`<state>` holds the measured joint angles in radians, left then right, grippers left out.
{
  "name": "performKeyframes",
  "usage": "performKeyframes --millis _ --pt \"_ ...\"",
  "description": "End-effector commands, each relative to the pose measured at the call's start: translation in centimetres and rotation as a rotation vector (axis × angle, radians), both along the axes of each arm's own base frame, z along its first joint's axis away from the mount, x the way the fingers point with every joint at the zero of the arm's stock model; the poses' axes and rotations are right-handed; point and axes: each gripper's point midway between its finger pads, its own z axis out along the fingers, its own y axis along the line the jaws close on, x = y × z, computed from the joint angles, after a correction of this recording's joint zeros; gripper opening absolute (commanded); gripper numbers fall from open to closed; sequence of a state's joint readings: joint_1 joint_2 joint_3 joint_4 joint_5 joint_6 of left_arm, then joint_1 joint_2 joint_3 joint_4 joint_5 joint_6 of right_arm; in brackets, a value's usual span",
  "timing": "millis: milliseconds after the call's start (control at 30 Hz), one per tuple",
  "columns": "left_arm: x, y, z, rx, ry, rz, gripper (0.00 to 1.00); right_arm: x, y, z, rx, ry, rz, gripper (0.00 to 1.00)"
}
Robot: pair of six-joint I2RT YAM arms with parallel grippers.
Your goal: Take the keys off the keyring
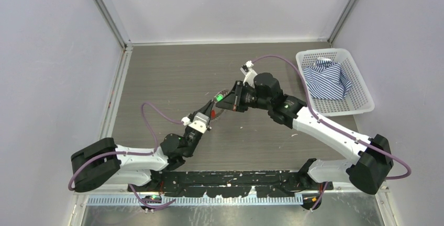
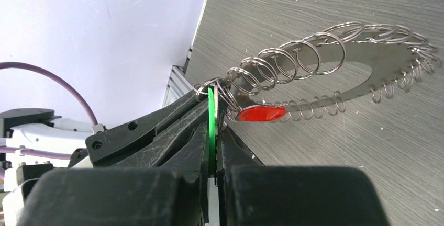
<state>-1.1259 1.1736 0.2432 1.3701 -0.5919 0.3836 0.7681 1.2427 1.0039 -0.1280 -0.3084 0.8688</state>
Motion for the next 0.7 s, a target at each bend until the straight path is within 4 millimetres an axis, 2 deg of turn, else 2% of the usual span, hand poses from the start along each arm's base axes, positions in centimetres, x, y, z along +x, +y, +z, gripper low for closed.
performKeyframes --millis 0,433,667 --pt "1.3 3.9 2.6 -0.074 -0.022 0.188 0.00 2.0 -1.7 3.3 0.078 -0.054 -0.130 0.01" --pt "1.0 3.7 5.3 -0.053 -0.102 0.181 0.00 2.0 -1.4 1.6 0.091 0.070 -0.167 0.01" --pt "0.6 3.1 5.7 -0.032 -0.136 0.145 0.00 2.1 -0.8 1.1 0.069 0.097 -0.138 0.01"
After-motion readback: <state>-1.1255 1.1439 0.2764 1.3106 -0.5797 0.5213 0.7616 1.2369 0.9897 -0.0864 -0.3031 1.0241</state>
